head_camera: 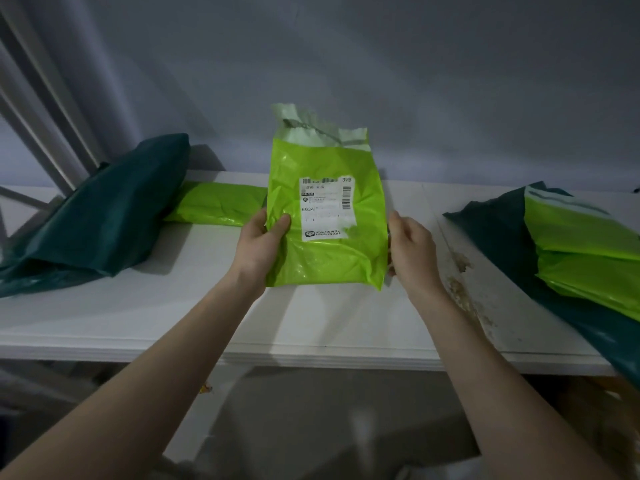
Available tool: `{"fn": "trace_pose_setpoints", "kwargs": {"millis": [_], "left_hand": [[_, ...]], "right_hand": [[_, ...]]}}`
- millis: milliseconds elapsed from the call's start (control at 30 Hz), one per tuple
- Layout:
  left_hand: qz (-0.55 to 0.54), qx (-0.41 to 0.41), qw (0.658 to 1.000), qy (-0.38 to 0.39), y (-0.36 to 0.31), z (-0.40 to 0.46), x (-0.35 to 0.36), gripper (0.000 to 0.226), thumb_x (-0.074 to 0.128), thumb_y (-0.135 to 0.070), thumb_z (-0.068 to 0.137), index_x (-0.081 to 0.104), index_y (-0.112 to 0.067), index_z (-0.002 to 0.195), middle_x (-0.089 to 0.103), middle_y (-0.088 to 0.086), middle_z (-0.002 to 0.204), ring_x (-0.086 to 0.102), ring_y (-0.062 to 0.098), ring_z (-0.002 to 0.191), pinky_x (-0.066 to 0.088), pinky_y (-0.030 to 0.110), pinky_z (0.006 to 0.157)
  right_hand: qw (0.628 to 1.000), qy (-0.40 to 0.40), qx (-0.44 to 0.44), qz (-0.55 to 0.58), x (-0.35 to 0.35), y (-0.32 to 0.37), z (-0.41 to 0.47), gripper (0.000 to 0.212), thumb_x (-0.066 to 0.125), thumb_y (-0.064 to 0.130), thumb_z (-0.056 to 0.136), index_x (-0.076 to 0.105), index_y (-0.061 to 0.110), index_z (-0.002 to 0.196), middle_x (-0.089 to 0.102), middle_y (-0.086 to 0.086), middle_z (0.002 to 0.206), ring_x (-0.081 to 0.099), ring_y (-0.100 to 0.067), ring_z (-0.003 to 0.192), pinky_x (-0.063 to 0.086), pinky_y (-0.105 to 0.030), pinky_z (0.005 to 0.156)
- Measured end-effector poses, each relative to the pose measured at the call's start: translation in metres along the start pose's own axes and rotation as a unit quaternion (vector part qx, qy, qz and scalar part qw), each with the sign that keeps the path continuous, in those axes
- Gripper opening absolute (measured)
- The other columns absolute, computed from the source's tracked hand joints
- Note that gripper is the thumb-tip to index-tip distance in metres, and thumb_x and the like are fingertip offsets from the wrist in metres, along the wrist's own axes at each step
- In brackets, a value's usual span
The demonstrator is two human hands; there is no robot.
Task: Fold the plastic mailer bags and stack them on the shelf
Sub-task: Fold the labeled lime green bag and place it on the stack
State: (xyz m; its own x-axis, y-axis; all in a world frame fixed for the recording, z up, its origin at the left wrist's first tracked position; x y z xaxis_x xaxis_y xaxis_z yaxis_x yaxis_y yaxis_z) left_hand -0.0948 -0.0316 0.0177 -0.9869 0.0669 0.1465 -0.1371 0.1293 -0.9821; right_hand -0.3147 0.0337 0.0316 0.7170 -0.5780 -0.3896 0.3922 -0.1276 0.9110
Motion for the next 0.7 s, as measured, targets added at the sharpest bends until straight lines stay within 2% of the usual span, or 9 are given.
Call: {"fn": "trace_pose_setpoints", "kwargs": {"millis": [67, 167, 233, 300, 400, 467, 567, 633, 700], "left_hand": [[0.004, -0.022, 1.000, -0.019, 0.007, 0.002, -0.007, 0.019, 0.052, -0.015, 0.095, 0.057, -0.011, 0.113, 0.066, 0.008, 0.109, 0.065, 0.024, 0.096, 0.053, 0.041, 0.088], [0.009, -0.042, 0.998, -0.042, 0.015, 0.005, -0.014, 0.027, 0.051, -0.016, 0.095, 0.055, -0.008, 0.120, 0.064, 0.009, 0.116, 0.062, 0.028, 0.105, 0.049, 0.044, 0.095], [0.015, -0.046, 0.998, -0.049, 0.018, 0.005, -0.015, 0.027, 0.051, -0.016, 0.096, 0.055, -0.008, 0.121, 0.064, 0.009, 0.116, 0.061, 0.027, 0.104, 0.049, 0.042, 0.094], [0.016, -0.048, 0.997, -0.056, 0.019, 0.005, -0.014, 0.031, 0.052, -0.018, 0.095, 0.054, -0.007, 0.124, 0.063, 0.009, 0.119, 0.061, 0.026, 0.105, 0.049, 0.042, 0.094], [0.011, -0.045, 0.997, -0.056, 0.020, 0.005, -0.010, 0.030, 0.051, -0.018, 0.096, 0.054, -0.007, 0.123, 0.063, 0.008, 0.118, 0.061, 0.026, 0.104, 0.049, 0.041, 0.094], [0.007, -0.042, 0.998, -0.050, 0.019, 0.005, -0.008, 0.028, 0.051, -0.017, 0.096, 0.055, -0.009, 0.122, 0.063, 0.007, 0.115, 0.061, 0.026, 0.103, 0.049, 0.041, 0.093], [0.002, -0.039, 0.998, -0.040, 0.017, 0.005, -0.007, 0.028, 0.051, -0.016, 0.096, 0.055, -0.009, 0.122, 0.063, 0.007, 0.113, 0.061, 0.024, 0.100, 0.050, 0.038, 0.089], [-0.005, -0.038, 0.999, -0.031, 0.015, 0.007, -0.008, 0.027, 0.051, -0.016, 0.096, 0.056, -0.010, 0.122, 0.064, 0.005, 0.109, 0.062, 0.022, 0.094, 0.052, 0.033, 0.081], [-0.017, -0.038, 0.999, -0.024, 0.013, 0.008, -0.009, 0.023, 0.051, -0.016, 0.096, 0.056, -0.012, 0.118, 0.064, 0.002, 0.103, 0.063, 0.015, 0.085, 0.054, 0.025, 0.068]], "right_hand": [[0.992, 0.068, 0.100, 0.020, 0.008, -0.014, -0.004, 0.047, 0.034, 0.043, 0.098, 0.057, 0.010, 0.074, 0.059, -0.005, 0.062, 0.056, -0.017, 0.044, 0.041, -0.020, 0.041], [0.990, 0.097, 0.099, -0.008, 0.012, -0.013, -0.010, 0.047, 0.036, 0.044, 0.096, 0.056, 0.010, 0.070, 0.059, -0.007, 0.057, 0.054, -0.014, 0.035, 0.038, -0.016, 0.036], [0.993, 0.091, 0.059, -0.044, 0.016, -0.006, -0.013, 0.044, 0.042, 0.042, 0.095, 0.051, 0.013, 0.064, 0.056, -0.008, 0.056, 0.058, -0.020, 0.044, 0.045, -0.023, 0.044], [0.993, 0.062, 0.012, -0.095, 0.017, -0.001, -0.014, 0.042, 0.047, 0.038, 0.094, 0.043, 0.014, 0.061, 0.053, -0.009, 0.059, 0.061, -0.033, 0.064, 0.048, -0.035, 0.059], [0.985, 0.026, -0.039, -0.164, 0.013, 0.005, -0.017, 0.037, 0.047, 0.032, 0.096, 0.039, 0.014, 0.064, 0.060, -0.017, 0.075, 0.057, -0.037, 0.084, 0.026, -0.035, 0.061], [0.981, 0.010, -0.076, -0.179, 0.011, 0.009, -0.018, 0.029, 0.048, 0.029, 0.096, 0.043, 0.012, 0.073, 0.063, -0.020, 0.083, 0.056, -0.039, 0.087, 0.021, -0.033, 0.062], [0.982, 0.003, -0.118, -0.149, 0.011, 0.014, -0.017, 0.025, 0.052, 0.024, 0.095, 0.045, 0.011, 0.075, 0.058, -0.013, 0.067, 0.052, -0.035, 0.071, 0.023, -0.034, 0.061], [0.984, 0.007, -0.131, -0.120, 0.009, 0.017, -0.015, 0.026, 0.057, 0.021, 0.092, 0.043, 0.012, 0.072, 0.045, 0.000, 0.052, 0.043, -0.020, 0.054, 0.026, -0.033, 0.058], [0.985, 0.013, -0.143, -0.092, 0.008, 0.021, -0.013, 0.026, 0.061, 0.018, 0.090, 0.045, 0.012, 0.070, 0.040, 0.004, 0.046, 0.040, -0.009, 0.044, 0.028, -0.023, 0.050]]}}
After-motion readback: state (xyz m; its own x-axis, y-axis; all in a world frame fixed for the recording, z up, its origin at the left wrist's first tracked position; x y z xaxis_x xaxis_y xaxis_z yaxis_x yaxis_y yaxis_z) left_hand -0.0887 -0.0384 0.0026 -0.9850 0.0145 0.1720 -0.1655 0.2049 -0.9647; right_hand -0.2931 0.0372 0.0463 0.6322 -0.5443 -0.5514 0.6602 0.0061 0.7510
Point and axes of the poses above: each hand's wrist, its own z-axis towards the middle knuckle, its own x-axis out of the palm, y = z × x, the point moved 7 cm from there along z, towards the middle knuckle
